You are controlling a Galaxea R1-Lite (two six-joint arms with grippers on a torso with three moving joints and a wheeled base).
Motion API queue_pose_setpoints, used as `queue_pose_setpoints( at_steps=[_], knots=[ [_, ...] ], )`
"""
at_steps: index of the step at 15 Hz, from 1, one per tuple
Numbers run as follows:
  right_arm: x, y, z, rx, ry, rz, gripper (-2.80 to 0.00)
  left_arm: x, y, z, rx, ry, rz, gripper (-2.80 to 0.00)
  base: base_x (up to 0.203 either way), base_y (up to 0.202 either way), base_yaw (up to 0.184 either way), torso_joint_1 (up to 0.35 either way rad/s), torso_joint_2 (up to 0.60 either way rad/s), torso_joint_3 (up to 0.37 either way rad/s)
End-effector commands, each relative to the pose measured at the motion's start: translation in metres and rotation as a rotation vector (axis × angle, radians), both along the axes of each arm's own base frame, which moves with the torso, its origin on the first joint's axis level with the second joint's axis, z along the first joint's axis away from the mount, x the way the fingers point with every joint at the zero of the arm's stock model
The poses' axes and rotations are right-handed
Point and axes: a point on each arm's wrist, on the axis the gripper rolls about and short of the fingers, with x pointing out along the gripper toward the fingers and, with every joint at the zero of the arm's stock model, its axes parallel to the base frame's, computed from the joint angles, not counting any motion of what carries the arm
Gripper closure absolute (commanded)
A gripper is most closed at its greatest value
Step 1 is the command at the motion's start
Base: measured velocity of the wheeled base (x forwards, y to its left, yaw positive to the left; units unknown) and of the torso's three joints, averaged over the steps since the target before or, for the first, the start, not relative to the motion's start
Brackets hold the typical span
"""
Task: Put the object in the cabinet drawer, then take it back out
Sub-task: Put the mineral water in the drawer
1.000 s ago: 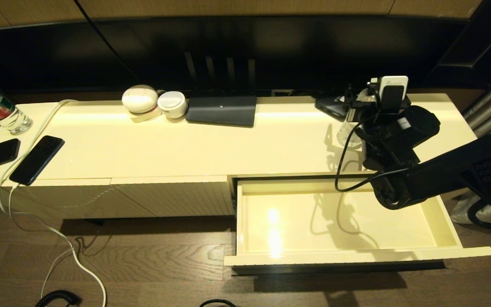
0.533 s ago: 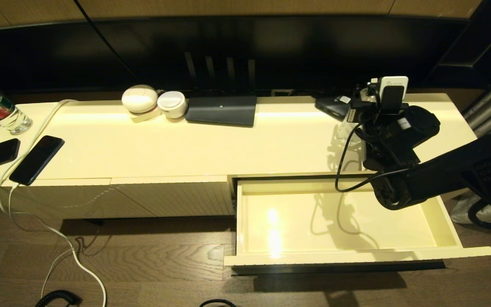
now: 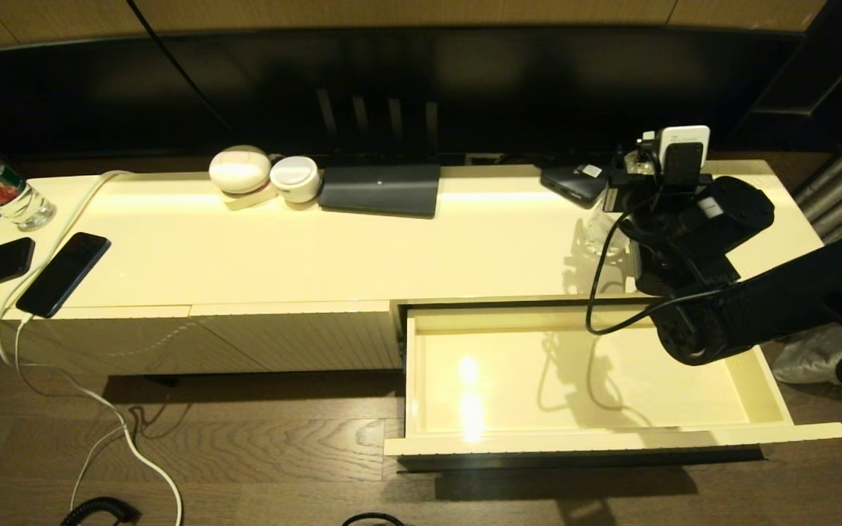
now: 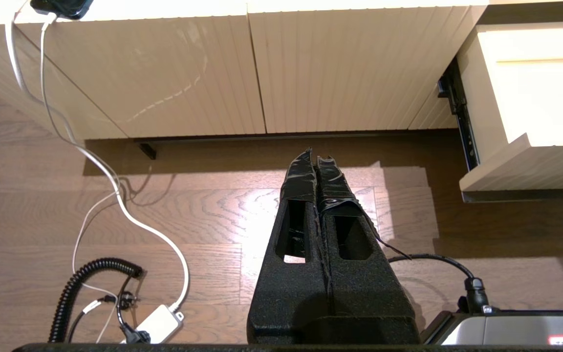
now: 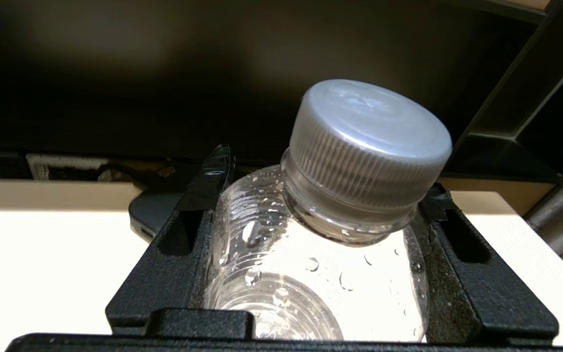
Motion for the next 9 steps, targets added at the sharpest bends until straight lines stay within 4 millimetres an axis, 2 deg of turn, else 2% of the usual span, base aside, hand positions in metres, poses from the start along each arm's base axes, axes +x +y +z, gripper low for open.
queue_pose_setpoints(
  at_steps=[1, 4, 7, 9],
  knots=[
    [-0.020, -0.004, 0.021, -0.019, 0.013, -0.006, 0.00, 0.000, 0.000, -0.001, 0.000, 0.003, 0.001, 0.00, 0.000, 0.000, 0.000, 0.000, 0.00, 0.000],
    [-0.045, -0.008, 0.023, -0.130, 0.161, 0.003, 0.00, 0.000, 0.000, -0.001, 0.000, 0.002, 0.000, 0.00, 0.000, 0.000, 0.000, 0.000, 0.00, 0.000],
    [-0.063, -0.013, 0.016, -0.262, 0.313, 0.048, 0.00, 0.000, 0.000, -0.001, 0.000, 0.003, 0.000, 0.00, 0.000, 0.000, 0.000, 0.000, 0.00, 0.000],
    [-0.090, -0.022, 0.019, -0.439, 0.425, 0.090, 0.00, 0.000, 0.000, 0.000, 0.000, 0.001, 0.001, 0.00, 0.000, 0.000, 0.000, 0.000, 0.00, 0.000]
  ],
)
